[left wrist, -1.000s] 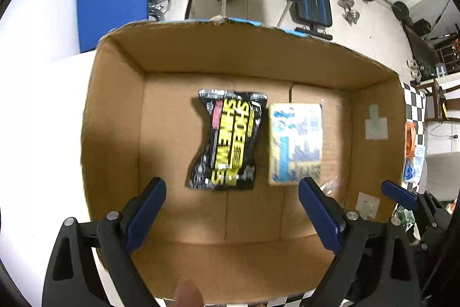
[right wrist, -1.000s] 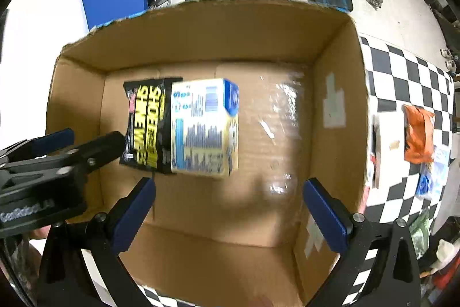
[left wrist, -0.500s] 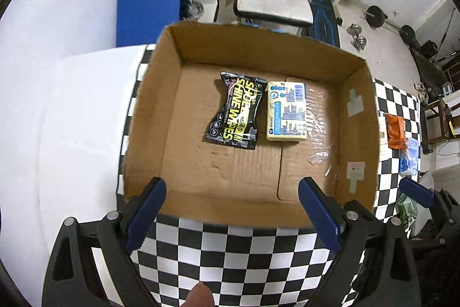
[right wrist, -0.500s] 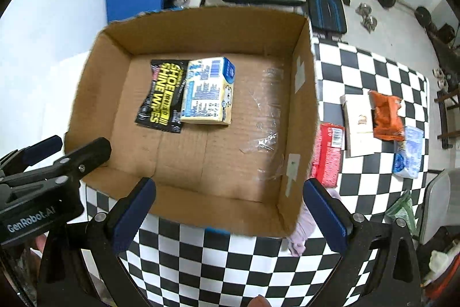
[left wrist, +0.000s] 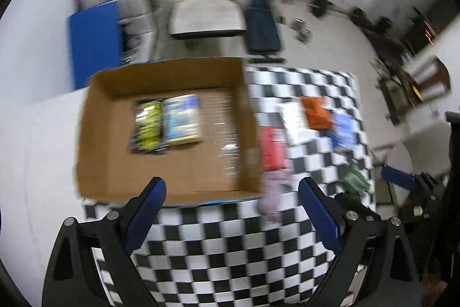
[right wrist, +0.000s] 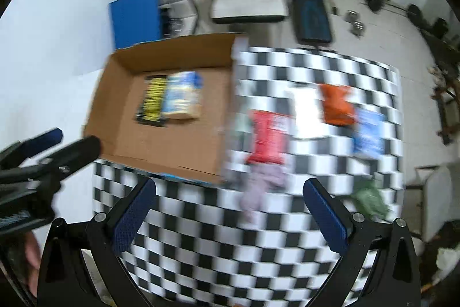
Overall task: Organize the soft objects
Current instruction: 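Move both tools back over the remaining items on the table, then grasp the blue tissue pack with the left tool while the right tool grasps the green pouch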
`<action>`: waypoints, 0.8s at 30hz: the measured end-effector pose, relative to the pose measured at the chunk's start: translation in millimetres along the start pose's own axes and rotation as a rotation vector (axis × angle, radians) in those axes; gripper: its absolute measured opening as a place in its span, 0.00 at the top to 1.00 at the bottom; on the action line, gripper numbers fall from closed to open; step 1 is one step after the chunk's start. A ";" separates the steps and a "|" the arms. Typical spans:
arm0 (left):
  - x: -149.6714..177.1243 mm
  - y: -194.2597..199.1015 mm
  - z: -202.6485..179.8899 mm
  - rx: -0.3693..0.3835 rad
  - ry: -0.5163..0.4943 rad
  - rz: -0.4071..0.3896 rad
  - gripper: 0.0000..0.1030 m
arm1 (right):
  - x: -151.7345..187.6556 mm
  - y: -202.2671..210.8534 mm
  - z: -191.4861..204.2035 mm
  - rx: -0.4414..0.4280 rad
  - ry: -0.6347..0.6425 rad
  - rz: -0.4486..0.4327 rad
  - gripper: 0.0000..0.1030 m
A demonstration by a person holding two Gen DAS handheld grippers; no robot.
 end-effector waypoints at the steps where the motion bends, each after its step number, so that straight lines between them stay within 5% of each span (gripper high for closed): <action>1: -2.6 -9.0 -14.3 0.012 -0.018 0.013 0.09 | 4.1 -2.2 -24.7 0.037 -0.010 0.011 0.00; 5: -13.3 -69.2 -73.4 0.085 -0.058 0.126 0.09 | 24.1 -24.5 -123.9 0.176 -0.053 0.080 0.00; 11: -27.4 -170.8 -132.4 0.093 -0.050 0.282 0.09 | 52.2 -98.5 -212.3 0.230 -0.039 0.223 0.00; 20: -32.9 -266.4 -176.7 0.053 -0.099 0.430 0.09 | 88.2 -204.3 -221.7 0.159 0.030 0.372 0.01; 24: -35.1 -288.2 -184.1 0.042 -0.109 0.459 0.09 | 95.5 -219.8 -225.4 0.180 0.025 0.381 0.22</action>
Point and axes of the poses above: each gripper's, at about its wrist camera, not at the fingertips, and y roughly against the way its jaws point, z to its left, x to its underside, the point moved 8 cm from there along -y, roughly the way its jaws point, and after that the axes turned 11 degrees about x, right-handed, at the moved point
